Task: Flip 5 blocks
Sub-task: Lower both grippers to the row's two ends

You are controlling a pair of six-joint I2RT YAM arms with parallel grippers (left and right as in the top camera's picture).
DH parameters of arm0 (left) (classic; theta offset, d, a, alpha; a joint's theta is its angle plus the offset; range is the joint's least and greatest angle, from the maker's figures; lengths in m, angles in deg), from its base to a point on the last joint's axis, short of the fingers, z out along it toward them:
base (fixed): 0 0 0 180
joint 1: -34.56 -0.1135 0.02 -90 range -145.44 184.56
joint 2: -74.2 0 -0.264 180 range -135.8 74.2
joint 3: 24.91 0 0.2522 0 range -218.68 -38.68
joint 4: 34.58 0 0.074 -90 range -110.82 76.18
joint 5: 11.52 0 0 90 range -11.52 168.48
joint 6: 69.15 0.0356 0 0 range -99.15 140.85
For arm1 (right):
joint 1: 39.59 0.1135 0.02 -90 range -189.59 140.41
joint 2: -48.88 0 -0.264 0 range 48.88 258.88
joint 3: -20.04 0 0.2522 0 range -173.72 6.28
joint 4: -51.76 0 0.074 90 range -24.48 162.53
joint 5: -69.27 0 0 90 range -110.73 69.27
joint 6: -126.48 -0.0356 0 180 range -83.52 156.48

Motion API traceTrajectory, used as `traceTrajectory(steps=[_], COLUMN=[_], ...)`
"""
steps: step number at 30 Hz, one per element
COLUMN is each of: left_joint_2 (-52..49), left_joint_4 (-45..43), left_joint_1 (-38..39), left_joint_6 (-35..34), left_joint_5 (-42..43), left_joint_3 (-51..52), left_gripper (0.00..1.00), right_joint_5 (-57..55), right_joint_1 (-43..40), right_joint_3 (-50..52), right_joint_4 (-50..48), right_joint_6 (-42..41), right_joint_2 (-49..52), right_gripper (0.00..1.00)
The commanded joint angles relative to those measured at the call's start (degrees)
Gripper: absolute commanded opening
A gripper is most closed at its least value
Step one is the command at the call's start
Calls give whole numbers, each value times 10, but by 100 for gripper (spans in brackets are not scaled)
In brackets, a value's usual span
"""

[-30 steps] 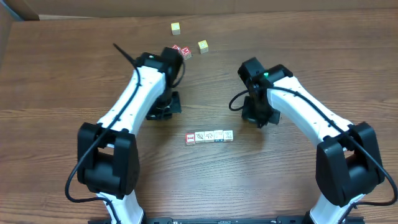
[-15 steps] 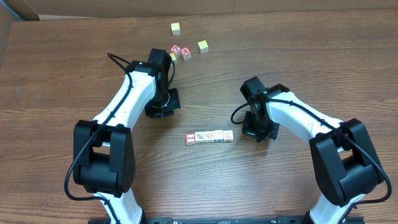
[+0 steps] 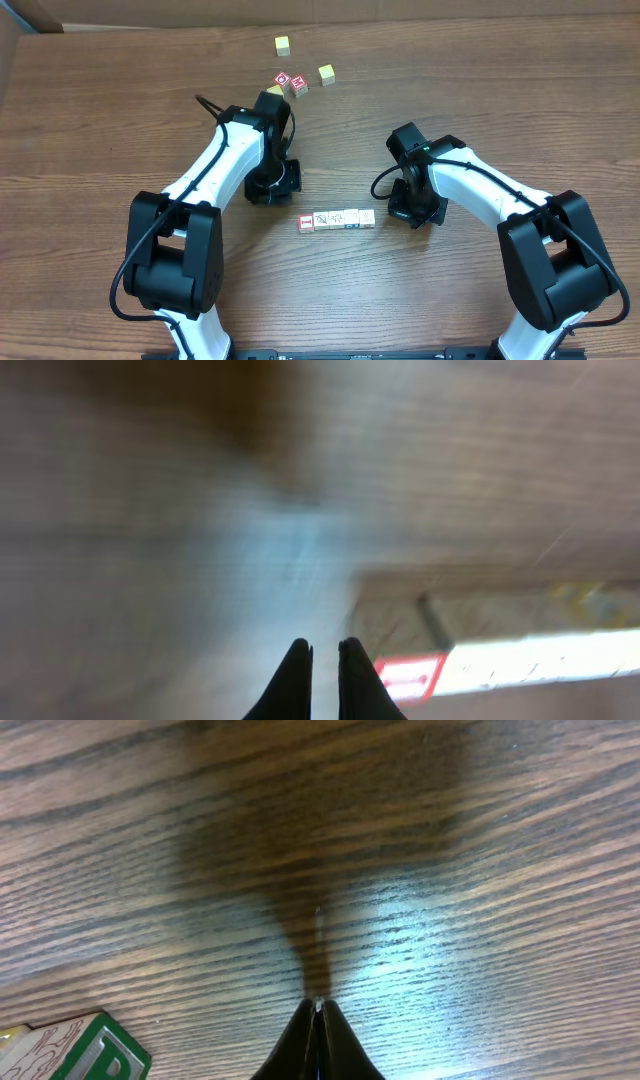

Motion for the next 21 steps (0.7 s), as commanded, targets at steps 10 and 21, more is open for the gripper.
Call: traceTrajectory(steps=[10,21], left_joint_2=[-1,-1], left_joint_4=[69,11], left_joint_1=[37,48], left_joint_6=[15,-31], left_joint_5=[29,37], left_joint_3=[45,110], left_gripper=[4,4], right_joint_5=[17,16], right_joint_1=[-1,-1], right_joint_3=[6,6], right_joint_4=[-23,-27], right_joint_6=[-2,-2], right_joint_2=[-2,-2], right_gripper=[4,4])
